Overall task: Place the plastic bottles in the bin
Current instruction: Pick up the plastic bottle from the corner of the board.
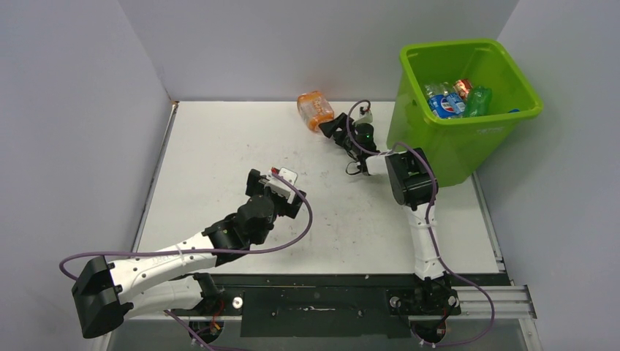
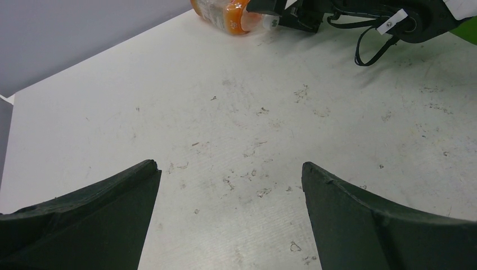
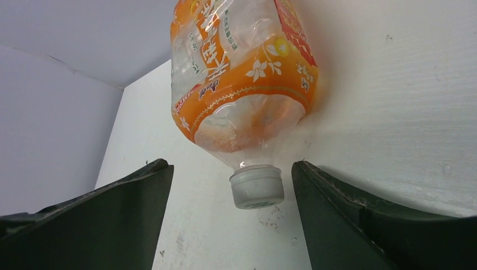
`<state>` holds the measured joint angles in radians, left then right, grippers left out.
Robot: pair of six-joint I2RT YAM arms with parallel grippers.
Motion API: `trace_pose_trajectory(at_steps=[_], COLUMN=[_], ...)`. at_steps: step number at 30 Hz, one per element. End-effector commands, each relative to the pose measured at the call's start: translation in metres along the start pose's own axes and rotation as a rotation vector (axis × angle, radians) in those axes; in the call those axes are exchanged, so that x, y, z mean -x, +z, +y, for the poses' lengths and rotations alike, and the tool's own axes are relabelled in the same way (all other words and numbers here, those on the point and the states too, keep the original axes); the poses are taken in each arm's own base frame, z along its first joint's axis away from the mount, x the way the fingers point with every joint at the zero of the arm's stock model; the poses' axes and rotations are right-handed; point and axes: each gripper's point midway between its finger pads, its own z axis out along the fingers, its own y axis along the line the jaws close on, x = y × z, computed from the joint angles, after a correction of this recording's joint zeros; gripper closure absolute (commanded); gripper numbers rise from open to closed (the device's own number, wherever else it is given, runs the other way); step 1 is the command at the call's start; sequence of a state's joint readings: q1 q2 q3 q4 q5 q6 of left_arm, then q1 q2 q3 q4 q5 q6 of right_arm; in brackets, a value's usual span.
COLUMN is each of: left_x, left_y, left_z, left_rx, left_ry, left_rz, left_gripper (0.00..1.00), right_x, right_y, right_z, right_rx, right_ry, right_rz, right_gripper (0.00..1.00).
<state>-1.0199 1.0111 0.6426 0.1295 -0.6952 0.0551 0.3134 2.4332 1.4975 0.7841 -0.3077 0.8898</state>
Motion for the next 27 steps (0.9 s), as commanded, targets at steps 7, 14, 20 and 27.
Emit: trace_pose_trajectory(at_steps=[7,14,20,27], left_x=[0.034,0.033,0.034,0.058], left_y=[-0.005,-0.005,-0.006,-0.024], left_z=[-0.001,0.000,0.001,0.042], left_rx=[-0.017,-0.013,-0.009,0.142], left_ry=[-0.069,-0.068,-0.066,-0.077], left_rz=[-0.069,-0.068,-0.081,-0.181], left_gripper=[0.04,0.03,0.04,0.04], right_x=[-0.015,-0.016,-0.008,0.019], right_y=[0.001,0.003,-0.001,-0.040], right_z=[0.004,0.002,0.020,0.111], right_rx=[-0.009,-0.014,0.031,0.168], right_ry=[-0.084,-0.083,-0.093,-0.103], right_rz=[0.074,0.079,0.080,0.062], right_gripper=[0.40,0.68,0.95,0.95])
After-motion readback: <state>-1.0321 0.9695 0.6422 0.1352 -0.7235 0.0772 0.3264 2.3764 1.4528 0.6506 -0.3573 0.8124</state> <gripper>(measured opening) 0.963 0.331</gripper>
